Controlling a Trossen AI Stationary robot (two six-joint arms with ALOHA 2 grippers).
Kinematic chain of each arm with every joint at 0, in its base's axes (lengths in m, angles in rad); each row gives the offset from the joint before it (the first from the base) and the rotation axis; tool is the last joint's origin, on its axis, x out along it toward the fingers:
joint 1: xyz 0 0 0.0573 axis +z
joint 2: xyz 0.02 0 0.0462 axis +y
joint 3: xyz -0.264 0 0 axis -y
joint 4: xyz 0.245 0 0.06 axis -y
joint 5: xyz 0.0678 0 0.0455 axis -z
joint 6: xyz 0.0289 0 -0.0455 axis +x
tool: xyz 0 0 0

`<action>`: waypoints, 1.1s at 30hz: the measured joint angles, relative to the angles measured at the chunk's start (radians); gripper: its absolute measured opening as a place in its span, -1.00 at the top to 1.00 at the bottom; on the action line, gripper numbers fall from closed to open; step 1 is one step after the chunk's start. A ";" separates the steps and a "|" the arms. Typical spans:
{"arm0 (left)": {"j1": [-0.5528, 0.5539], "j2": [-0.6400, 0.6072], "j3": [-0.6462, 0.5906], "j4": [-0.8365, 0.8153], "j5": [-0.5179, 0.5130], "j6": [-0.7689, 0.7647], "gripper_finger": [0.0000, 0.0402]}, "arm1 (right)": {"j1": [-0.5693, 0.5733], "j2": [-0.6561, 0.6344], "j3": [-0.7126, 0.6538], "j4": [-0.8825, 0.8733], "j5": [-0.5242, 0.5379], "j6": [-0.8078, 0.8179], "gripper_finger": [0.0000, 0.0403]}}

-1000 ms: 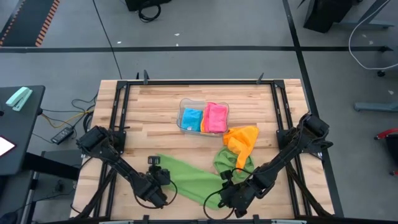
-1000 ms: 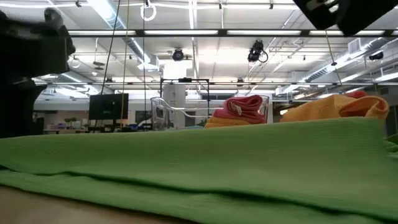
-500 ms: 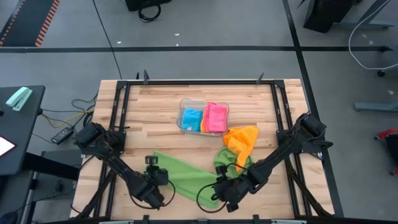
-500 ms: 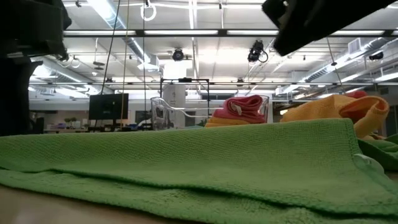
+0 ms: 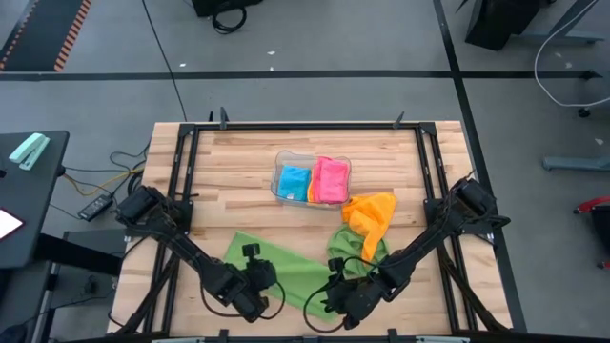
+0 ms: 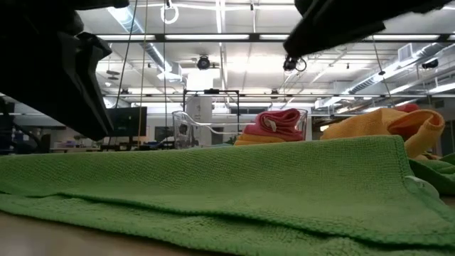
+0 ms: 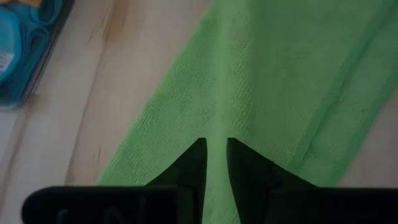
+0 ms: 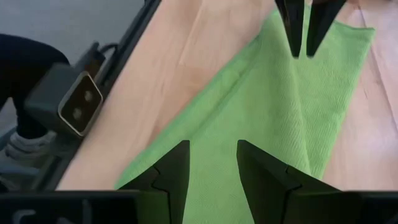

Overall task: Fold microfiber towels
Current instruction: Fold the top green microfiber cloth

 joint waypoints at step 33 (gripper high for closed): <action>0.015 0.005 0.000 0.010 -0.038 0.013 0.74 | 0.102 0.135 0.013 -0.019 0.094 -0.008 0.29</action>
